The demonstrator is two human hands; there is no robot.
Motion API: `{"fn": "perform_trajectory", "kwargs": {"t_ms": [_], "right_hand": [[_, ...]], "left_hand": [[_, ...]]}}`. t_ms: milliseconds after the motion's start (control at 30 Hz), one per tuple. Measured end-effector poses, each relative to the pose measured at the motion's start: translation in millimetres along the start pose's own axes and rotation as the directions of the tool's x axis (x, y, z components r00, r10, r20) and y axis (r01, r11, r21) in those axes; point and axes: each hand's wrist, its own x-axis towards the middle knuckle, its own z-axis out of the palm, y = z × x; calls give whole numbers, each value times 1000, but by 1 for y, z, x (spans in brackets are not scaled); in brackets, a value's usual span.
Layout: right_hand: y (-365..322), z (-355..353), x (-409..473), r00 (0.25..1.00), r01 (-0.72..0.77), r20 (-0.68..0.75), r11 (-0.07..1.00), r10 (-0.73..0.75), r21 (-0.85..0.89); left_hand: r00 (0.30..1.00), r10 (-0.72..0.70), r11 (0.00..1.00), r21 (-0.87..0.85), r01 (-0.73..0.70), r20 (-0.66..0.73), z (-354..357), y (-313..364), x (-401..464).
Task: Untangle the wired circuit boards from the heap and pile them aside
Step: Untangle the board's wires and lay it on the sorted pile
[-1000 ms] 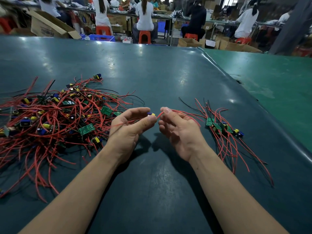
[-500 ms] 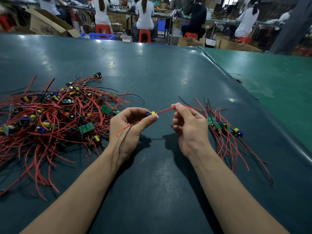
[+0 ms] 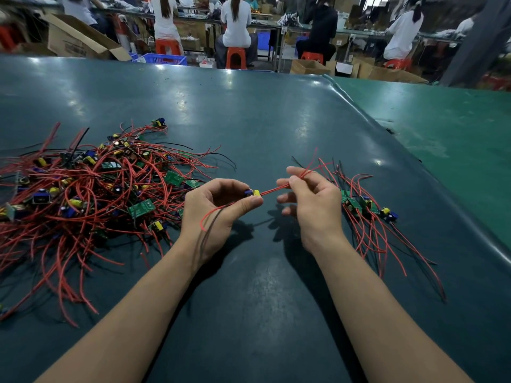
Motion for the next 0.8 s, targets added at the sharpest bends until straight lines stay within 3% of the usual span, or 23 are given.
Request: {"fn": "perform_trajectory", "kwargs": {"t_ms": [67, 167, 233, 367, 567, 700, 800], "right_hand": [[-3, -1, 3, 998, -69, 21, 976, 66, 205], [-3, -4, 6, 992, -110, -21, 947, 121, 301], [-2, -6, 8, 993, -49, -96, 978, 69, 203], [4, -7, 7, 981, 150, -78, 954, -176, -259], [2, -12, 12, 981, 65, -171, 989, -87, -132], [4, -12, 11, 977, 86, -175, 974, -123, -207], [2, -11, 11, 974, 104, -186, 988, -125, -118]], "left_hand": [[1000, 3, 1000, 5, -3, -1, -1, 1, 0], [1000, -12, 1000, 1, 12, -7, -1, 1, 0], [1000, -27, 1000, -5, 27, 0, 0, 1, -1], [1000, -24, 1000, 8, 24, 4, 1, 1, -1], [999, -27, 1000, 7, 27, 19, 1, 3, -2], [998, -26, 1000, 10, 26, 50, 2, 2, -3], [999, -25, 1000, 0, 25, 37, 1, 2, -2]]}}
